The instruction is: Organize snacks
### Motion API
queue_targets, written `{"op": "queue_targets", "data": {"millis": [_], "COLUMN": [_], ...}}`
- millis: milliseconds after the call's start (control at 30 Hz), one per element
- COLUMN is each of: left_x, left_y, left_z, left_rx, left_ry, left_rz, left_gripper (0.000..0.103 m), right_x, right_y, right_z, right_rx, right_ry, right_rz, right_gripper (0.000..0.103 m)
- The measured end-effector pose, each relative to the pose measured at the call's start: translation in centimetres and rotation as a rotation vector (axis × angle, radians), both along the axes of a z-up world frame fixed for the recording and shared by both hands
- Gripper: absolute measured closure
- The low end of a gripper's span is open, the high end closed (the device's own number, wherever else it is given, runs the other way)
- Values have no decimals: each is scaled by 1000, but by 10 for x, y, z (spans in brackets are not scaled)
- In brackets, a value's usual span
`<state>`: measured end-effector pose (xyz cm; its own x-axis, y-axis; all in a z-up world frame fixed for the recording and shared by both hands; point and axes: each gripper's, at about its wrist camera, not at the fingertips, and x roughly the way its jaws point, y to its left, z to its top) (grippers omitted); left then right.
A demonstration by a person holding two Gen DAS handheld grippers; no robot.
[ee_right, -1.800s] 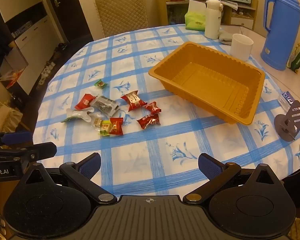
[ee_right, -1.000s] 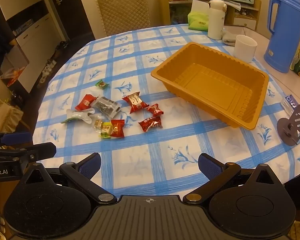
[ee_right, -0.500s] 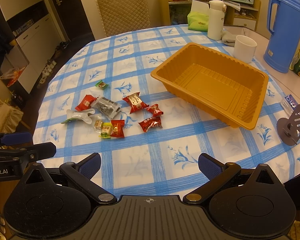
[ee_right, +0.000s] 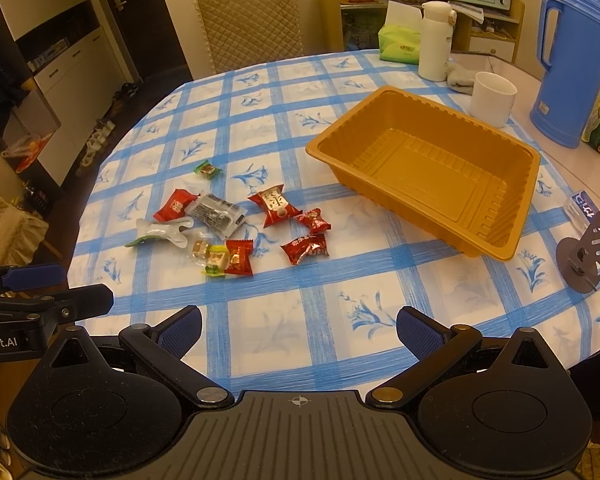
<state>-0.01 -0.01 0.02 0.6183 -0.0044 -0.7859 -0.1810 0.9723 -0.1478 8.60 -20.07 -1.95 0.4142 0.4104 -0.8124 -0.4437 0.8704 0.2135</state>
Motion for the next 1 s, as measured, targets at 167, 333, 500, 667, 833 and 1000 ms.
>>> {"op": "queue_targets", "data": {"millis": [167,333,500,667,833,1000], "left_x": [0,0,0,0,0,0], "left_y": [0,0,0,0,0,0], "left_z": [0,0,0,0,0,0], "left_rx": [-1,-1,-1,-1,-2,-2], "left_ry": [0,-1,0,0,0,0], "left_rz": [0,-1,-1,0,0,0], "left_gripper": [24,24,24,24,24,24], "right_x": [1,1,1,0,1,3], "right_y": [4,4,4,1,6,9], "right_z": [1,1,1,0,0,-2], "right_rx": [0,0,1,0,0,1], "right_ry": [-1,0,0,0,4,5], "right_rz": [0,-1,-1,-1,-1,0], "right_gripper": [0,0,0,0,0,0]}}
